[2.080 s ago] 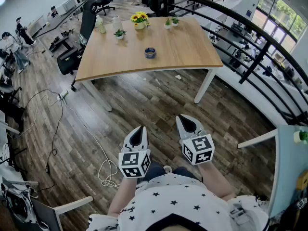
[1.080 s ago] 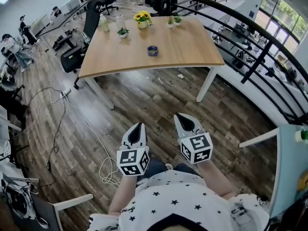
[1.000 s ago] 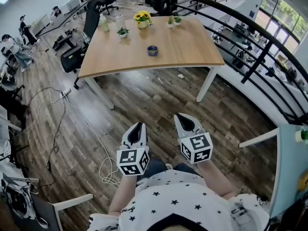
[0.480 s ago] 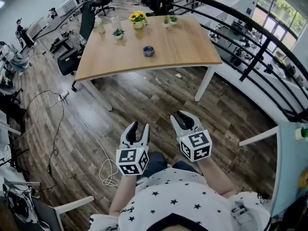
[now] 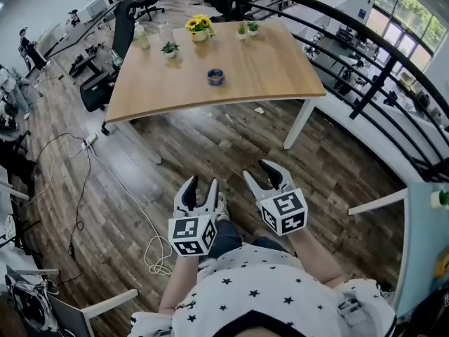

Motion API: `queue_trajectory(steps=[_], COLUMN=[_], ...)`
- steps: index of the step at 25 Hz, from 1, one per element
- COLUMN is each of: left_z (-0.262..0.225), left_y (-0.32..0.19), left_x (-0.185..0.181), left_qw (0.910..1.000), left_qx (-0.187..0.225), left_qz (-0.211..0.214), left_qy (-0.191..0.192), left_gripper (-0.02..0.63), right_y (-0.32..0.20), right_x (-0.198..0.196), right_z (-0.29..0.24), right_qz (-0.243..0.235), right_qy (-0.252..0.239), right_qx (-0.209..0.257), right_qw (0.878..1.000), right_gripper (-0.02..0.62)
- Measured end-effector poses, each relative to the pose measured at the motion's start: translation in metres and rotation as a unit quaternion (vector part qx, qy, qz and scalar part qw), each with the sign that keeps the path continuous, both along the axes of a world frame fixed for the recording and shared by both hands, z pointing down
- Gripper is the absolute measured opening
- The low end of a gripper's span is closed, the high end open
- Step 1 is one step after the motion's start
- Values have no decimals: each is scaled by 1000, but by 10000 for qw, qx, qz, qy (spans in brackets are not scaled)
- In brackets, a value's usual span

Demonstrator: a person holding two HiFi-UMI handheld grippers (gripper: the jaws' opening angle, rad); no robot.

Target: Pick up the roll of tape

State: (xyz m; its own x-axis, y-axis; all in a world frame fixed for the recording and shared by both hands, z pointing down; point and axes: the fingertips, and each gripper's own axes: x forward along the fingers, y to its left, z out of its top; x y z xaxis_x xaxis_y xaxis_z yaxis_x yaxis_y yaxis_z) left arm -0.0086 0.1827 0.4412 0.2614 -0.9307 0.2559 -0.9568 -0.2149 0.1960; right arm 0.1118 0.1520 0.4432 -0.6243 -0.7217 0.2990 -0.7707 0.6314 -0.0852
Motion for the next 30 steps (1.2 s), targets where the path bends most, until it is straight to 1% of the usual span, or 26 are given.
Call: queue_trajectory(steps=[6, 14, 30], left_z=[3, 4, -12], left_y=[-45, -114, -250], left_x=[-9, -31, -91], left_qw=[10000, 10000, 9998], left_qx=[26, -4, -15], left_qz=[36, 79, 175], left_qy=[12, 59, 110], left_gripper=[195, 195, 195], right_y=[-43, -116, -251], right_x=[-10, -30, -90], right_z=[3, 2, -15], right_qz=[-21, 40, 142], right_qy=[9, 32, -55], right_qx=[-1, -17, -53], right_qw=[10000, 10000, 9999], right_gripper=[189, 195, 195])
